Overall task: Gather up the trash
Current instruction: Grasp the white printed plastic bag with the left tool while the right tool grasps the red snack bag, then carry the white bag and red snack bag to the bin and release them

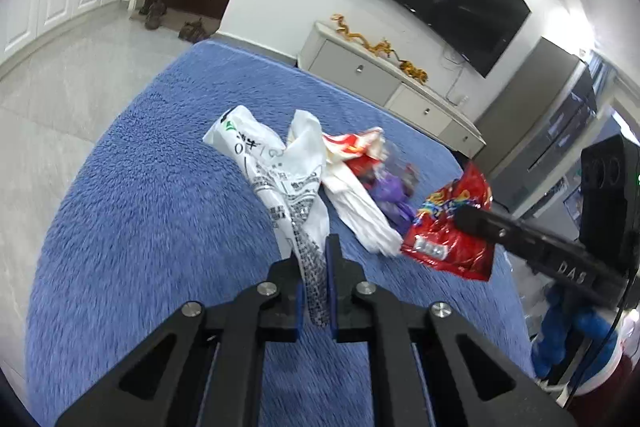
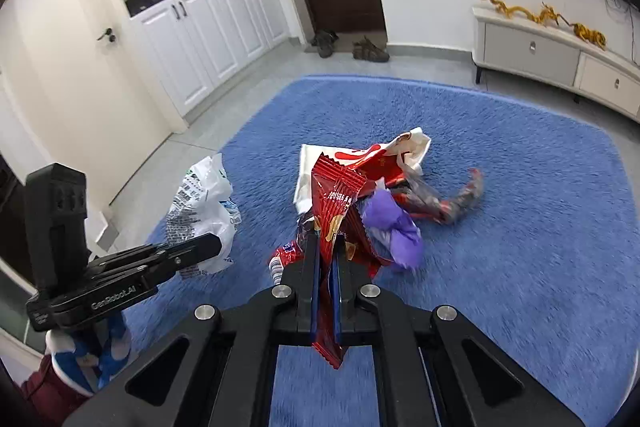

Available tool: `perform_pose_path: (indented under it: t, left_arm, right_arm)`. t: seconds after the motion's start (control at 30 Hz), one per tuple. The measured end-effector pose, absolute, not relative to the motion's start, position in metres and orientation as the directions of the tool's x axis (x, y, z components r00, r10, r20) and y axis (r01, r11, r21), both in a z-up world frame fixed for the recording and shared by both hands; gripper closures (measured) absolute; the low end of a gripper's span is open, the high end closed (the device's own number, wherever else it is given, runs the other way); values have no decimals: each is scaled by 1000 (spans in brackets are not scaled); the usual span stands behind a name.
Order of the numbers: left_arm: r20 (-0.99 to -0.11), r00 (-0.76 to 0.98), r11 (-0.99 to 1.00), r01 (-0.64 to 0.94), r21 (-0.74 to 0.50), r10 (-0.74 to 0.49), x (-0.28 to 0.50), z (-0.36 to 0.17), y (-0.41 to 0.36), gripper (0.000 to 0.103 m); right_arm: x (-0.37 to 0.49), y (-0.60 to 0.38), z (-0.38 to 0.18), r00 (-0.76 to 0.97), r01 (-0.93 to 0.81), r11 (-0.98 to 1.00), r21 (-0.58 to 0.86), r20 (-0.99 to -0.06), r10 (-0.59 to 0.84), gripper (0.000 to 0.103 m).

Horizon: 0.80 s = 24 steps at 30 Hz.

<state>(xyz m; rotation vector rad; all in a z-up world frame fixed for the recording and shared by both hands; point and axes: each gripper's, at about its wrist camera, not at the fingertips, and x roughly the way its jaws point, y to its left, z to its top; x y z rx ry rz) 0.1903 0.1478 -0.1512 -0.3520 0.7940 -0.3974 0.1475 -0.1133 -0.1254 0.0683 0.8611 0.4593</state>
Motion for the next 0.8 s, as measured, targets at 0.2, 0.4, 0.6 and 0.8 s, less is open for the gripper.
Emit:
perform_pose_path:
  t: [0.2, 0.4, 0.6, 0.8]
  left_arm:
    - [-589, 649, 867, 257, -427, -482, 151, -133, 144, 95]
    - [-563, 660, 863, 309, -399, -497, 117, -110, 132, 95]
    - [-549, 673, 868, 365, -337, -496, 91, -89, 111, 95]
    - [-554, 657, 859, 422, -291, -511, 81, -75, 77, 95]
  right_arm:
    - [99, -132, -108, 587, -403, 898, 180, -702, 404, 98]
    - [56, -155, -95, 618, -409, 902, 143, -683, 388, 98]
    - [29, -185, -82, 664, -379, 919, 108, -660, 352, 98]
    - [5, -219, -76, 707, -337, 939, 71, -640, 302, 98]
